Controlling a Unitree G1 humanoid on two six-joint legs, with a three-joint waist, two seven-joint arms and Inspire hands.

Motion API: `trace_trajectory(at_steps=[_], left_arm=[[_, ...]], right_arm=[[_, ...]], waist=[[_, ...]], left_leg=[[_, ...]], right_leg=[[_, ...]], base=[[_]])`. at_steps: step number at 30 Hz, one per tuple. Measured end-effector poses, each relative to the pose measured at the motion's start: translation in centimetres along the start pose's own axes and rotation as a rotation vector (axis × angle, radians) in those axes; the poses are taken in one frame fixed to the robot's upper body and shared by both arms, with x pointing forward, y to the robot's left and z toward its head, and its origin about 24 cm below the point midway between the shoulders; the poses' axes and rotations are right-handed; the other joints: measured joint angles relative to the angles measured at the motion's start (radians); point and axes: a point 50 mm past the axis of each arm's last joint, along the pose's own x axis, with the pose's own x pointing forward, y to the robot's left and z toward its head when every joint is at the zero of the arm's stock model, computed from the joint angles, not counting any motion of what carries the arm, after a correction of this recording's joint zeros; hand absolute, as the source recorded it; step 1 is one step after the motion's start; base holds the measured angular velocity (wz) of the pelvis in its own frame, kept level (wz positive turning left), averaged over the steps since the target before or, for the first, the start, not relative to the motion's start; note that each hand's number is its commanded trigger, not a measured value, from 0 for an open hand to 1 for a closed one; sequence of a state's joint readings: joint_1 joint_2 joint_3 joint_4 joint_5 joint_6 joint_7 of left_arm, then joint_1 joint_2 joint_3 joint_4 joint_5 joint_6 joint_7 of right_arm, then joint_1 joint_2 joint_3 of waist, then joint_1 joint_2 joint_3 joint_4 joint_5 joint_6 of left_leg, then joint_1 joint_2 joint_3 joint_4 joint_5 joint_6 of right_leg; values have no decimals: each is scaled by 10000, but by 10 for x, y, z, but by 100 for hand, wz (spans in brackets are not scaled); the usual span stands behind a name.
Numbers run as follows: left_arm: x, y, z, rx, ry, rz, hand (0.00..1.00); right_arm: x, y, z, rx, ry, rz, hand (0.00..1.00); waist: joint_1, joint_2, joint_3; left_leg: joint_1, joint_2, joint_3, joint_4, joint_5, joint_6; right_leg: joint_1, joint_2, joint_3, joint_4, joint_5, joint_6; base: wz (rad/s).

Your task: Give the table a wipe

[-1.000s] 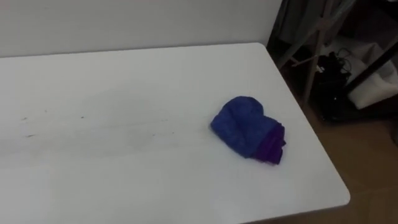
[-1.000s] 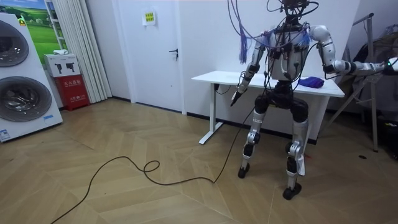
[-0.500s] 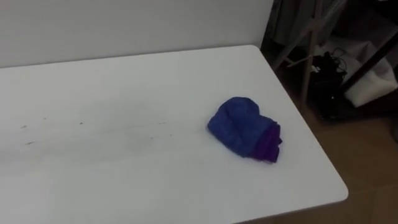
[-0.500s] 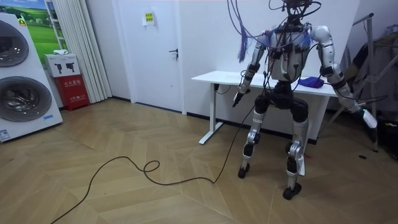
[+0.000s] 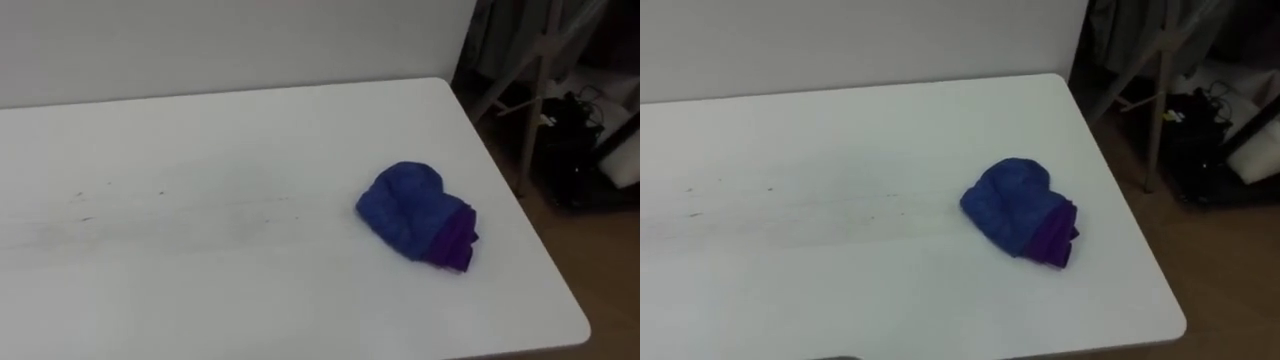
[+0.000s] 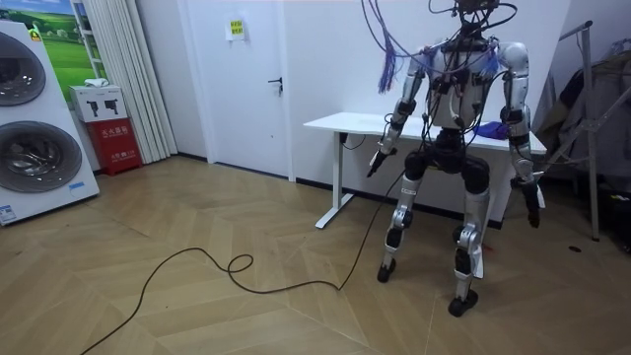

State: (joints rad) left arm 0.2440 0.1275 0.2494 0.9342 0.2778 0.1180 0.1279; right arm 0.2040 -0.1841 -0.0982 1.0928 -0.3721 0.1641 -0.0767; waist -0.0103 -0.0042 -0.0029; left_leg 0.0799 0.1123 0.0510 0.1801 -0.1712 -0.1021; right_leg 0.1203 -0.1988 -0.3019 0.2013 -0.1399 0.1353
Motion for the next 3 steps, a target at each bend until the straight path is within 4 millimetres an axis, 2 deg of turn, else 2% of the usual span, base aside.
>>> trace_trajectory(at_steps=[3], left_arm=[[-1,-1,-5,124,162,139,0]], right_arm=[[0,3,-3,-391,86,109,0]], waist=[[136,6,5]], left_leg=[[12,-1,-20,5,-1,-1]], right_leg=[[31,2,-15,0,0,1]], base=[[0]])
